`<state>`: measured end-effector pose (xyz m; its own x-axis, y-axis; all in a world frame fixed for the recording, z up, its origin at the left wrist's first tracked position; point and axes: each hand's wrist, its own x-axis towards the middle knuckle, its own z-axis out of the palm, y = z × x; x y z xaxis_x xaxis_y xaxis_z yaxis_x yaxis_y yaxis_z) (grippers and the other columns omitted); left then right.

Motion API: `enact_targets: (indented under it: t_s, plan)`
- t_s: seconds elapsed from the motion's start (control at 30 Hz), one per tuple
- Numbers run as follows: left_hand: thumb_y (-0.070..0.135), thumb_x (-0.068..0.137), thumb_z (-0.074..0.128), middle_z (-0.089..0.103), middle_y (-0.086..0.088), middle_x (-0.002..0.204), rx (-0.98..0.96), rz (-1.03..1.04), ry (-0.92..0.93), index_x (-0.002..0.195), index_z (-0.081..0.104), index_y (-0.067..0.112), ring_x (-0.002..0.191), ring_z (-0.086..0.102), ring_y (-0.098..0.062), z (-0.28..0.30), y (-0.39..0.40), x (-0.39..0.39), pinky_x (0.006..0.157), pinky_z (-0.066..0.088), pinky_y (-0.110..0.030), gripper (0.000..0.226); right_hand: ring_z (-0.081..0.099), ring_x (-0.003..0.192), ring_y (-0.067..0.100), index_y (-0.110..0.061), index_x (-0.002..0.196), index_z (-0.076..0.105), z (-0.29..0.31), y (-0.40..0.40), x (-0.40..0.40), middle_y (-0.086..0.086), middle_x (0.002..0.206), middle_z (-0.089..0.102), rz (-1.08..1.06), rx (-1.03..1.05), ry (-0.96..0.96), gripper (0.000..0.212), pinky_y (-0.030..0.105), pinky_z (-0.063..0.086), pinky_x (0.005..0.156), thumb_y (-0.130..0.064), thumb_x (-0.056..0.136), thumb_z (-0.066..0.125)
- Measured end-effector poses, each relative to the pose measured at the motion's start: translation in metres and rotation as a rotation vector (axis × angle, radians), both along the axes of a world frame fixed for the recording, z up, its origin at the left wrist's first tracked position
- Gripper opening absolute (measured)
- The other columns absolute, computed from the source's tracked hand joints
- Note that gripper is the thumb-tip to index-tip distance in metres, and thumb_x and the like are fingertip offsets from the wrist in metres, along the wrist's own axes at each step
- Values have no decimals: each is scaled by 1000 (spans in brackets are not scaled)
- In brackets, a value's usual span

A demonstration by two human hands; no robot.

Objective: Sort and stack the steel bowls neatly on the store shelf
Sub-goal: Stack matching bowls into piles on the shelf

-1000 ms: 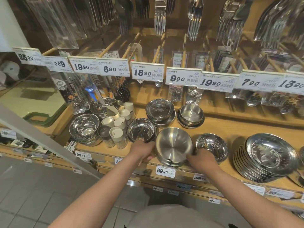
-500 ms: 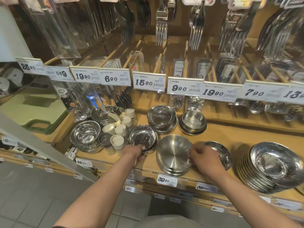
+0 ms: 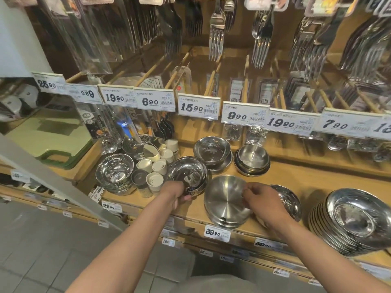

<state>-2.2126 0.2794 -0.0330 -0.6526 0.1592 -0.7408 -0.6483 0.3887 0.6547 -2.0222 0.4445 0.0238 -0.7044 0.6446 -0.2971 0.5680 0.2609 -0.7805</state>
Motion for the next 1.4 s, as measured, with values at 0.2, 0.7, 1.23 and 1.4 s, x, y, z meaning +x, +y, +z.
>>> enact_targets:
  t_s: [0.2, 0.7, 1.23, 1.4]
  plan:
    - [-5, 98, 43, 66, -29, 110, 69, 36, 56, 126, 54, -6, 70, 72, -34, 31, -5, 6, 45, 60, -34, 30, 73, 79, 20, -23, 98, 75, 2, 2, -7, -2, 81, 76, 18, 1, 50, 16, 39, 59, 78, -21, 97, 59]
    - [5, 97, 54, 75, -21, 101, 211, -364, 18, 112, 62, -6, 83, 77, -26, 105, 27, 75, 80, 62, -36, 20, 72, 109, 34, -21, 140, 53, 22, 15, 22, 6, 125, 73, -25, -838, 447, 48, 45, 62, 82, -37, 96, 66]
    - [-15, 83, 50, 73, -33, 99, 422, -692, -264, 118, 55, -9, 94, 74, -43, 153, 111, 129, 56, 62, -26, 36, 77, 92, 23, -24, 127, 63, 56, 60, 161, 8, 114, 76, -482, -544, 622, 36, 42, 64, 67, -22, 93, 73]
    - [-16, 75, 56, 69, -22, 118, 494, -678, -214, 113, 58, -5, 106, 71, -29, 158, 134, 149, 63, 63, -32, 39, 73, 80, 29, -9, 119, 63, 68, 76, 227, 14, 104, 75, -582, -431, 588, 24, 47, 64, 74, -21, 97, 65]
